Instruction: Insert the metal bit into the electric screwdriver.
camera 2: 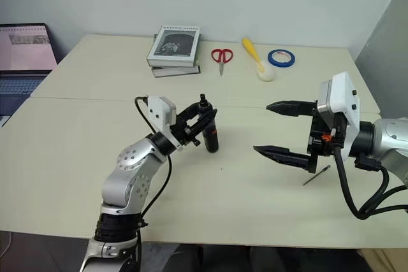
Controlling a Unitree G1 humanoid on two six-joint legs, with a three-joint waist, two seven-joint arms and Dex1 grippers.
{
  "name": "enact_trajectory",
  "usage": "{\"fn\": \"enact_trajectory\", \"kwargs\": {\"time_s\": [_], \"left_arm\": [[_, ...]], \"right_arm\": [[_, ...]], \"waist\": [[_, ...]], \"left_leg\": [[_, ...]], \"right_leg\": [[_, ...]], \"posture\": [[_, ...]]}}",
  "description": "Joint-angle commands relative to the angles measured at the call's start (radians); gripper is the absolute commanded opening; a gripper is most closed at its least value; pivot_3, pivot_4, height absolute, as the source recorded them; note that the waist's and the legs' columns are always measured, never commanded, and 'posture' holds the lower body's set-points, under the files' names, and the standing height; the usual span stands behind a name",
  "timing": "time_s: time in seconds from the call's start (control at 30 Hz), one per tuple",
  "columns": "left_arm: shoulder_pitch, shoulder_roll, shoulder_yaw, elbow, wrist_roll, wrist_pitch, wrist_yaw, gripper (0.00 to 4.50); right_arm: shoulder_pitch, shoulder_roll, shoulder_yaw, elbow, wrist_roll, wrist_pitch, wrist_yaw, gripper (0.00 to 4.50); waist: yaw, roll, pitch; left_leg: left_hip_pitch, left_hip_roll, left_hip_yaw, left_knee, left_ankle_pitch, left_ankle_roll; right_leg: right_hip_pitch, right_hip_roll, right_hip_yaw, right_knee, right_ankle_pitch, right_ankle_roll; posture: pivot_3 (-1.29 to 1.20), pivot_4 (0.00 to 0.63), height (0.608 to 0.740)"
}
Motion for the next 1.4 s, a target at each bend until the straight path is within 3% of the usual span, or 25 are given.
{"fn": "enact_trajectory", "kwargs": {"time_s": [0.03,0.8,0.97,1.4], "left_arm": [[0.031,0.011,-0.012,-0.022,-0.017,0.044,0.013,1.66],[0.038,0.052,-0.023,-0.093,-0.048,0.017,0.008,1.66],[0.031,0.042,-0.086,-0.142,-0.032,-0.026,-0.002,1.66],[-0.03,-0.033,-0.15,-0.054,-0.008,-0.139,-0.019,1.66]], "right_arm": [[-0.007,-0.002,0.001,-0.018,-0.012,-0.022,0.012,4.5],[-0.026,0.009,0.014,-0.006,-0.064,-0.036,0.003,4.5],[0.086,-0.052,-0.035,0.009,-0.16,-0.098,0.115,4.5],[0.317,-0.09,-0.166,0.014,-0.304,-0.152,0.169,4.5]], "waist": [[0.0,0.0,0.0],[0.001,0.0,-0.001],[0.003,0.0,-0.001],[0.001,0.0,0.0]], "left_leg": [[0.0,0.0,0.0,0.0,0.0,0.0],[0.0,0.0,0.0,0.0,0.0,0.0],[-0.001,0.0,0.0,-0.001,0.0,0.0],[-0.003,0.0,0.0,-0.001,0.0,0.0]], "right_leg": [[0.0,0.0,0.0,0.0,0.0,0.0],[0.001,0.0,0.0,-0.001,0.0,0.0],[0.0,0.0,0.0,-0.002,0.0,0.0],[-0.003,0.0,0.001,-0.002,0.0,0.0]], "posture": [[0.0,0.15,0.74],[0.0,0.15,0.74],[0.0,0.15,0.74],[0.0,0.15,0.74]]}}
